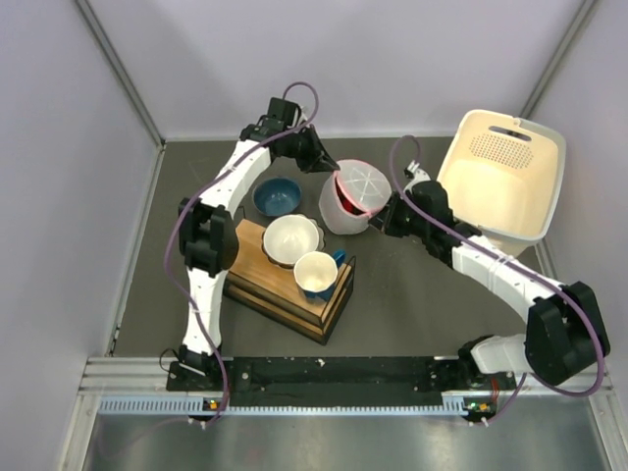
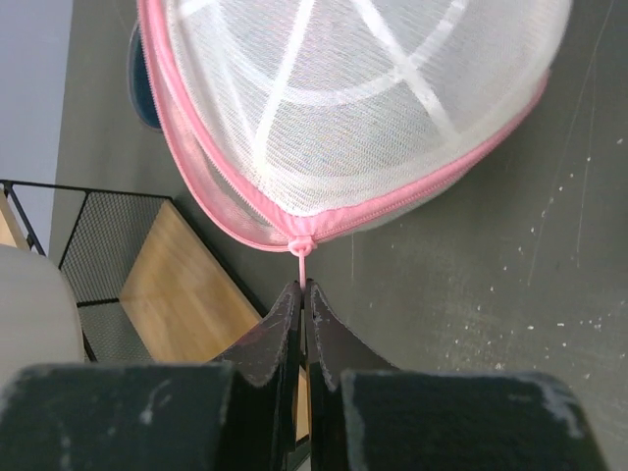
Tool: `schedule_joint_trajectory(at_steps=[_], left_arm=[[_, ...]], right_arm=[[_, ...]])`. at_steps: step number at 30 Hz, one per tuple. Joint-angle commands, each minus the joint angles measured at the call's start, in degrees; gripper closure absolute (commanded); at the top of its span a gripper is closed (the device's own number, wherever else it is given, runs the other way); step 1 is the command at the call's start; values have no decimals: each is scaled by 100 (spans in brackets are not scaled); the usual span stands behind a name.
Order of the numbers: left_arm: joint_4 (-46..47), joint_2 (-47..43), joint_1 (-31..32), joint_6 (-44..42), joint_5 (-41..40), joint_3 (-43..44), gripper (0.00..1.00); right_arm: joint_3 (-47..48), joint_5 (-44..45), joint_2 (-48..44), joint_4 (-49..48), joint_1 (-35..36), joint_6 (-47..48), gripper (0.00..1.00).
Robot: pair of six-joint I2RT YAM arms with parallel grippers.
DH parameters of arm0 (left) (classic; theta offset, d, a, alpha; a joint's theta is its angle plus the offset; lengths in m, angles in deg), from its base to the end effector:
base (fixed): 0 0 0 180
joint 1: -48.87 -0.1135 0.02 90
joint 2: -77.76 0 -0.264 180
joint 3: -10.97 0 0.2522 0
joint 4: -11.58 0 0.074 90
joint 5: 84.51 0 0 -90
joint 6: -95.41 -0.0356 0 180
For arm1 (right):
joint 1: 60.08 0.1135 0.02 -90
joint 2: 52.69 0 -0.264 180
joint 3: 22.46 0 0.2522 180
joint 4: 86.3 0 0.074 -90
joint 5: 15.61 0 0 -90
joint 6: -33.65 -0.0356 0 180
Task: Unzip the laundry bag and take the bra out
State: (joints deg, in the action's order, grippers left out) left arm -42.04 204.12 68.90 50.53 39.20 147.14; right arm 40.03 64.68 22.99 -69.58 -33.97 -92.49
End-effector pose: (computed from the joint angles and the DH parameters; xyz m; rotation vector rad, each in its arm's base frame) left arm 0.4628 -0.1897 0.2973 -0.2275 2.5080 -1.2110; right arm 0.2621 0.1351 0.2574 0.0844 2.1940 0.8151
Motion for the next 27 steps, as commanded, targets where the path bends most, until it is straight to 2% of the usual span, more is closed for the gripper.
schedule_joint_trajectory(at_steps=[1, 3, 5, 6, 9, 13, 18, 23, 27], left_arm=[[312, 388, -52, 49, -32, 652, 100], [312, 485, 0, 49, 125, 775, 96], [294, 468, 45, -38, 196, 758, 70], [259, 390, 53, -91, 180, 741, 50], [40, 39, 62, -302, -84, 627, 21], [-180, -647, 62, -504, -786, 284, 10], [-31, -1569, 132, -496, -1446, -665, 10], [22, -1773, 334, -426, -1315, -1315, 10], [127, -1546, 423, -233, -789, -1615, 10]], right_arm=[[31, -127, -90, 319, 0, 116, 100], [136, -214, 51, 161, 8, -67, 100], [215, -232, 245, -23, 8, -295, 100], [277, -276, 306, -128, 8, -393, 100], [382, -399, 535, -444, 8, -701, 100], [497, -452, 711, -656, 8, -895, 100], [576, -417, 755, -727, 8, -974, 100], [673, -364, 782, -718, 0, -956, 100], [840, -373, 861, -674, 8, -956, 100]])
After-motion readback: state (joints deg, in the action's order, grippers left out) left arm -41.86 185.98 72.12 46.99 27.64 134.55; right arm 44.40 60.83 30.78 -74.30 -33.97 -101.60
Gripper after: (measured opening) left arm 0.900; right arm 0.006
